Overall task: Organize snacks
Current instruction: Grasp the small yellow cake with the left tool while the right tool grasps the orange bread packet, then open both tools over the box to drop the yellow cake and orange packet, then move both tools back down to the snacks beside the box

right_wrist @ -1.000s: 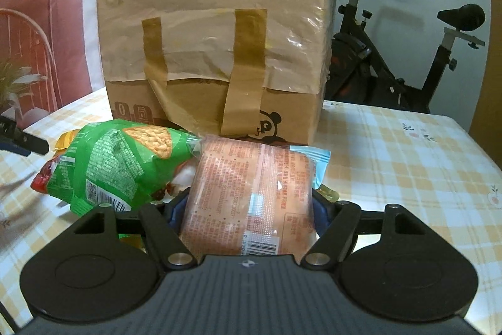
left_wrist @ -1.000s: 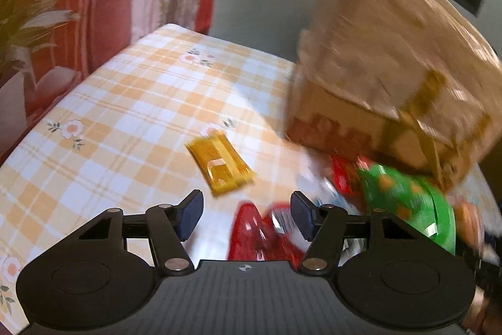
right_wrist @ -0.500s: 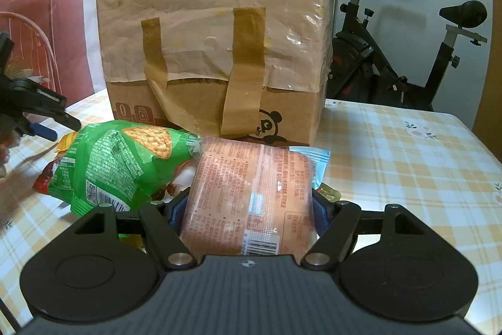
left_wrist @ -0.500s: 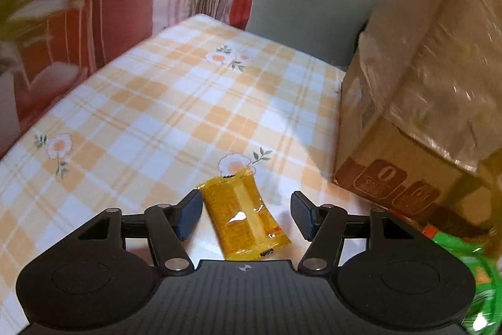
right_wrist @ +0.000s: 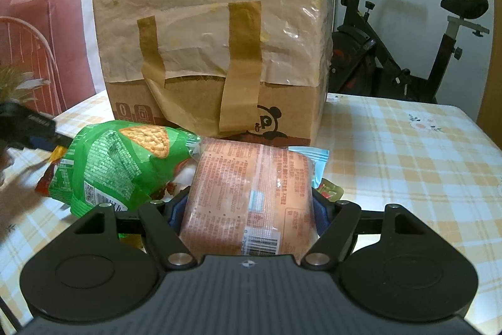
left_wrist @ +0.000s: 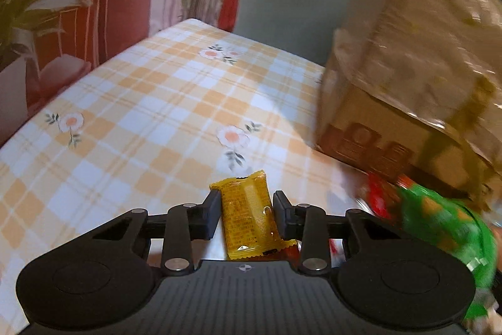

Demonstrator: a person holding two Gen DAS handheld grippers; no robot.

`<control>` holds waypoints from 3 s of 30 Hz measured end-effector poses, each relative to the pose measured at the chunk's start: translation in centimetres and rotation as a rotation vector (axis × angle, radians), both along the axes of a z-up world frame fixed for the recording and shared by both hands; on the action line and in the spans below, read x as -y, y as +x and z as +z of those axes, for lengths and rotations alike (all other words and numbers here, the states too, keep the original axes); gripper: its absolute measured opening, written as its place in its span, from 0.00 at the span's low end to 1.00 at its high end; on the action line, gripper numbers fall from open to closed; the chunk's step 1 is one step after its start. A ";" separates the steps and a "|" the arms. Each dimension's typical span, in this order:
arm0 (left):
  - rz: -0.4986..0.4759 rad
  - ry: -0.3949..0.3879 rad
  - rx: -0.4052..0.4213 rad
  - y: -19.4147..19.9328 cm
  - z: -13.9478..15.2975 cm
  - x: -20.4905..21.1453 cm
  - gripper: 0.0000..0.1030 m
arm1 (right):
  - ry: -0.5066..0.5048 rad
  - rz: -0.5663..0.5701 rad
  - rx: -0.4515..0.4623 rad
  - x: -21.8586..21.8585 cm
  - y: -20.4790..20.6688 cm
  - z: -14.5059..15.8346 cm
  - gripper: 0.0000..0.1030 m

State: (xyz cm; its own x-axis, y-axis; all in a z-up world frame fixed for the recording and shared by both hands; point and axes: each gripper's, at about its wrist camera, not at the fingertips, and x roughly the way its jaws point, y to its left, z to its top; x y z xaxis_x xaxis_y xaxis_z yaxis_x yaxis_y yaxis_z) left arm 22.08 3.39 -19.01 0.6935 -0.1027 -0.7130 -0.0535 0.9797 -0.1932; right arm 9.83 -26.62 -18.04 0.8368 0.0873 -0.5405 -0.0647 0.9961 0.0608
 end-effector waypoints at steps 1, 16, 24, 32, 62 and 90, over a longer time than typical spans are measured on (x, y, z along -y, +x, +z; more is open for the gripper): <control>-0.013 -0.004 0.010 -0.4 0.2 0.1 0.36 | 0.001 0.000 -0.001 0.0 0.0 0.0 0.72; -0.139 0.053 0.145 -2.0 2.9 2.7 0.36 | 0.006 -0.005 0.007 -0.1 -0.2 0.1 0.72; -0.189 0.050 0.211 -2.1 5.6 2.5 0.36 | 0.068 -0.026 -0.006 0.9 -0.6 1.0 0.71; -0.252 0.029 0.305 -2.1 9.1 3.1 0.36 | 0.032 -0.112 0.030 1.7 -1.8 3.8 0.71; -0.311 -0.067 0.433 11.1 15.3 10.3 0.37 | 0.104 -0.002 0.251 -2.0 14.2 17.7 0.71; -0.310 -0.042 0.338 1.7 11.1 0.3 0.55 | 0.087 0.142 0.310 -1.7 7.0 16.8 0.79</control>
